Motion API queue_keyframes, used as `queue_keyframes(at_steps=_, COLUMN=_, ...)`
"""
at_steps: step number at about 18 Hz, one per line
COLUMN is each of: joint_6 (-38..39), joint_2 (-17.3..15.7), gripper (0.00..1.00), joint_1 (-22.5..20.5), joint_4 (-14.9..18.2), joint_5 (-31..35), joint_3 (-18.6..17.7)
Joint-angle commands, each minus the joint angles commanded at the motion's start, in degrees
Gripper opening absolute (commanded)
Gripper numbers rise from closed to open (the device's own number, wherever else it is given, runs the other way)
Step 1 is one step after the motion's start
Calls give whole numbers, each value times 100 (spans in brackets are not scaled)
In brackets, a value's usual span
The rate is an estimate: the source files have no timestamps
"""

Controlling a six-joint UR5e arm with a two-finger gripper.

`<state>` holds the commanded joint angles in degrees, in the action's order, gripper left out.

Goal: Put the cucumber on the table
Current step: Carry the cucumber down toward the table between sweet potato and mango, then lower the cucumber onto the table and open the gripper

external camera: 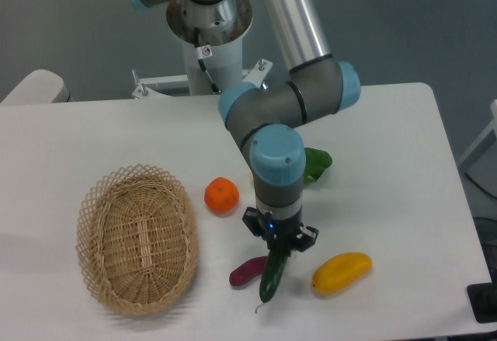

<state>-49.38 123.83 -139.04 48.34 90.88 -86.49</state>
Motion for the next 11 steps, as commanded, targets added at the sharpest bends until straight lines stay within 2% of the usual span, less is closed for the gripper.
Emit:
queue_keyframes(at_steps=5, joint_6=-299, joint_2=70, gripper=41, joint_1=-150, joint_4=18, joint_5=9, joint_3=62)
queue_keyframes(at_steps=9, joint_6=-370, joint_2=132, gripper=46, joint_1=-150, joint_4=9, joint_5=18, joint_3=62)
queue_keyframes(at_steps=10, joint_6=-370, joint_2=141, gripper=55, joint_1=-150, joint_4=0, joint_5=18, joint_3=53)
queue_keyframes(at_steps=11, joint_6=-379, joint_2=150, gripper=76, joint_1=-150, joint_4=-9, joint_5=18, joint_3=53)
